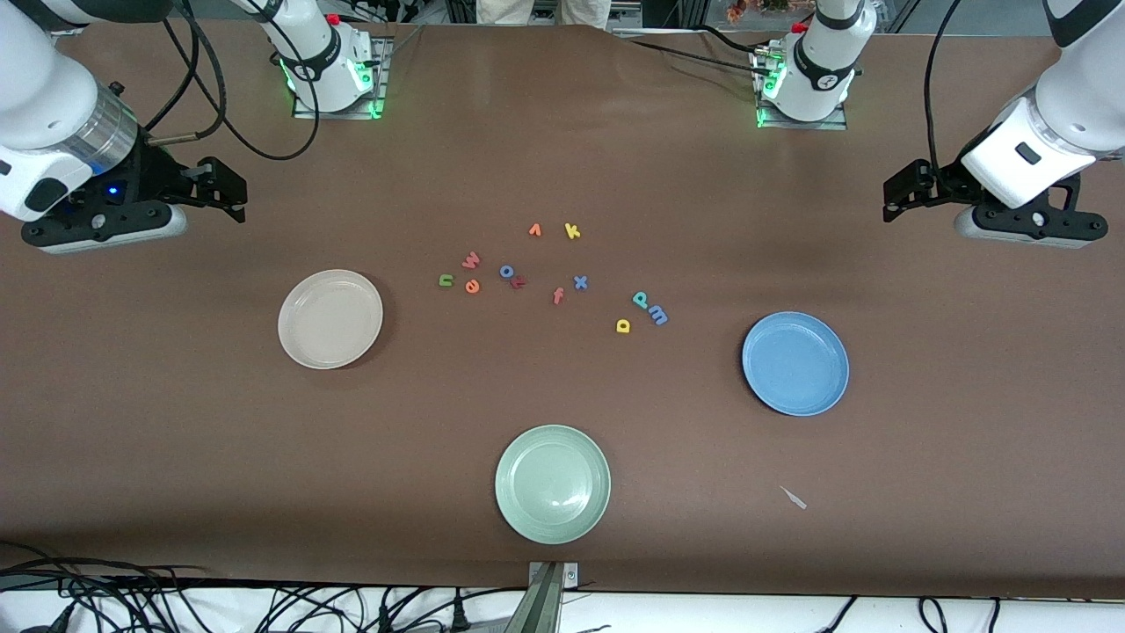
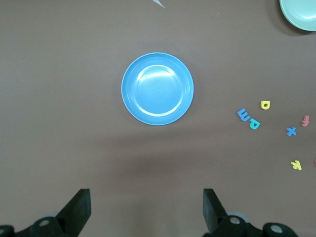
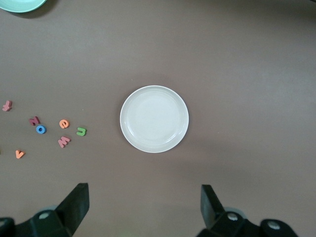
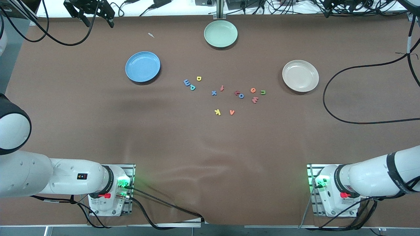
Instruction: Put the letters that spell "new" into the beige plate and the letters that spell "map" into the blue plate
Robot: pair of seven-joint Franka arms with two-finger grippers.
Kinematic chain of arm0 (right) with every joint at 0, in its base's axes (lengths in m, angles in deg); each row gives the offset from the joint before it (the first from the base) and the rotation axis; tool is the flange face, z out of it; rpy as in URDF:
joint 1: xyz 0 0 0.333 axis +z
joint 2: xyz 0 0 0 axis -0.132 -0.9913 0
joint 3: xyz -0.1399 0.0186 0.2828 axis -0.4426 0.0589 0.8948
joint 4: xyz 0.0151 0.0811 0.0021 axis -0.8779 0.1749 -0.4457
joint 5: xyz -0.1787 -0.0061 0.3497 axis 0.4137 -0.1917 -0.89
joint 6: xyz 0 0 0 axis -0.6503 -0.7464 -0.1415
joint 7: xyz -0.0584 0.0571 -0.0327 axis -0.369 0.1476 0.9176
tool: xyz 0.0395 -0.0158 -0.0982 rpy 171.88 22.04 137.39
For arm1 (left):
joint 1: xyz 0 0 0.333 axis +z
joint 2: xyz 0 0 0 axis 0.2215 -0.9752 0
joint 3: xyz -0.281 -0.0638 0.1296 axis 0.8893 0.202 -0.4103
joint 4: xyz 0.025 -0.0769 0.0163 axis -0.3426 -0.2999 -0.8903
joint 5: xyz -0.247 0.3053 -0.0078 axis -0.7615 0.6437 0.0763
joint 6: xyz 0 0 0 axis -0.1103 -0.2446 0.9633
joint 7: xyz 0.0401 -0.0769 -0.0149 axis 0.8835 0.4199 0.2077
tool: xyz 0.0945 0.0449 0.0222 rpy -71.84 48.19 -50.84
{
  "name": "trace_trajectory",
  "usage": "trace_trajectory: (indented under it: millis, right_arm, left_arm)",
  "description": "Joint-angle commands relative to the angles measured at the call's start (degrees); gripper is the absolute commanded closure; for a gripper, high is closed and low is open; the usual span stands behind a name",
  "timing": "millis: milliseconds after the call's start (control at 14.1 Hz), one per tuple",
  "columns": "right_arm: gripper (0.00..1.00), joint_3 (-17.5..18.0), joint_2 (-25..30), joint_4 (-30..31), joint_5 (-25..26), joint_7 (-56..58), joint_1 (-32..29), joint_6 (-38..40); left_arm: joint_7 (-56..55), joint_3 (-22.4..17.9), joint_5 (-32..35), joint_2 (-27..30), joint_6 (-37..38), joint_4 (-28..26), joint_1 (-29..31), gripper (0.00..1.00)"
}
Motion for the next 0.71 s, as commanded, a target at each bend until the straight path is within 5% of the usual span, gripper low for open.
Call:
trace_trajectory:
  millis: [0, 637]
  right_arm:
    - [0.0, 0.0, -0.9, -1.0, 0.38, -0.34, 0.23, 0.02]
    - [0.0, 0.08, -1.25, -0.65, 0.11, 0.35, 0.84, 0.01]
  left_arm:
    - [1.01, 0.04, 2.12, 0.14, 0.98, 0.98, 0.41, 0.0]
    - [0.92, 0.13, 2.12, 0.14, 0.98, 1.07, 0.41, 0.0]
